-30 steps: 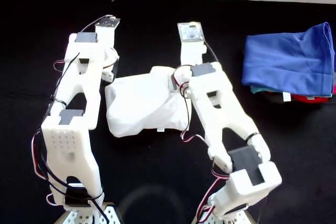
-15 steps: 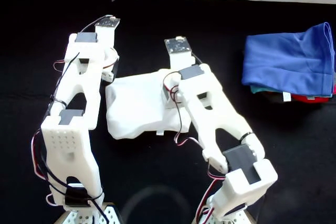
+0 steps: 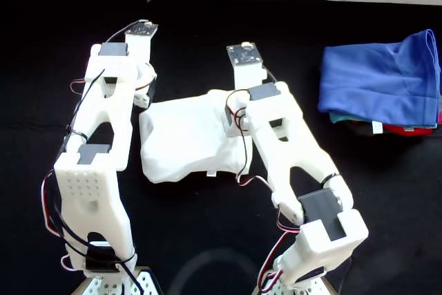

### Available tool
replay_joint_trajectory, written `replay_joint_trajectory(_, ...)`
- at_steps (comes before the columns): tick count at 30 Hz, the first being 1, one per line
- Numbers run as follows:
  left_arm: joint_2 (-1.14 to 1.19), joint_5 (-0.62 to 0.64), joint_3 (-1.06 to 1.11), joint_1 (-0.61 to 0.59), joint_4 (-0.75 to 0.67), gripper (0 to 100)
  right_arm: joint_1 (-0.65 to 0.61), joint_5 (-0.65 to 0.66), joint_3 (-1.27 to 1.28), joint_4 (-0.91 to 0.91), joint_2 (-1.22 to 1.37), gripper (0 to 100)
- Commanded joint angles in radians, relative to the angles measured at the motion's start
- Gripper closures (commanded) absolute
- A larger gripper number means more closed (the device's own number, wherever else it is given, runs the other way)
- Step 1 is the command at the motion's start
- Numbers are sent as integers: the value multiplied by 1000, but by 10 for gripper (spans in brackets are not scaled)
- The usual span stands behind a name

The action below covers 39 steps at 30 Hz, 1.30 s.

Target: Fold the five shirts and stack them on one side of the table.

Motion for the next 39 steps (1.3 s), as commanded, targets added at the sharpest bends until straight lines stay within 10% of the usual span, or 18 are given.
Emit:
replay_joint_trajectory(1, -70, -2, -12, -5, -9, 990, 1, 14, -51, -8, -5, 992)
replay_joint_trajectory(20, -65, -2, -12, -7, -15, 990, 177, 358, -50, 122, -131, 990)
replay_joint_trajectory(29, -74, -2, -13, -18, -9, 990, 177, 353, -51, 168, -196, 812)
replay_joint_trajectory(39, -76, -2, -156, -154, 235, 990, -38, 256, -22, 174, -283, 830)
